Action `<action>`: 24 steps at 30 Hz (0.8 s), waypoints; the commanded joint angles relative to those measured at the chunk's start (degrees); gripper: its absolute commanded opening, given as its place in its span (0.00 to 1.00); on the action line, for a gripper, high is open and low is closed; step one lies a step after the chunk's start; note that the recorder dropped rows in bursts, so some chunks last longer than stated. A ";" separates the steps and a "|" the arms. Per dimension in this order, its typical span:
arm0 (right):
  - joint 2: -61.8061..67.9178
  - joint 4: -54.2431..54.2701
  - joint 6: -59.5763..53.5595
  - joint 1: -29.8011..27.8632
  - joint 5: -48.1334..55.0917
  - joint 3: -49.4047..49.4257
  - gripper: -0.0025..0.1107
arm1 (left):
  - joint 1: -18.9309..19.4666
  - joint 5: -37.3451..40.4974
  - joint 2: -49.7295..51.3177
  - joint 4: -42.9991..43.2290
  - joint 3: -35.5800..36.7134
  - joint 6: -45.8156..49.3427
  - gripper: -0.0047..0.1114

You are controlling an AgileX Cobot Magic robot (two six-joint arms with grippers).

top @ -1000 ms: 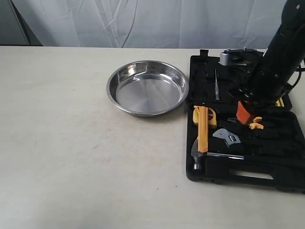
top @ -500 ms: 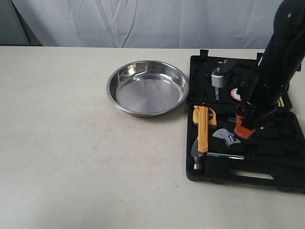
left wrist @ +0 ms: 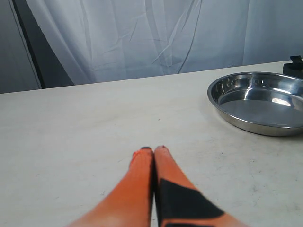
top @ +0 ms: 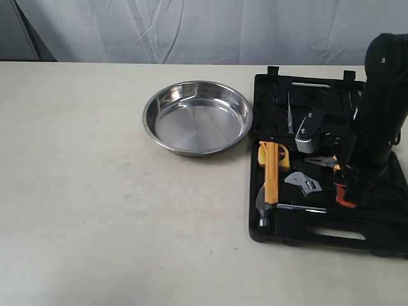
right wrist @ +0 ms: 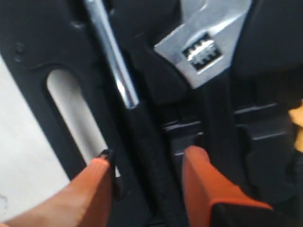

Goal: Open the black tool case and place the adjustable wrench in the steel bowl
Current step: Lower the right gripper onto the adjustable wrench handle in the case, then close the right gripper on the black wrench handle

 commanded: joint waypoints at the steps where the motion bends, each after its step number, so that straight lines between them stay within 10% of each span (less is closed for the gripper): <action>1: -0.54 -3.35 -0.54 -0.09 -8.23 0.25 0.40 | -0.06 -0.36 0.20 -0.30 -0.12 -0.04 0.04; 24: -0.54 -4.25 -16.21 -0.09 -27.07 8.29 0.40 | -0.06 -0.36 0.20 -0.30 -0.12 -0.04 0.04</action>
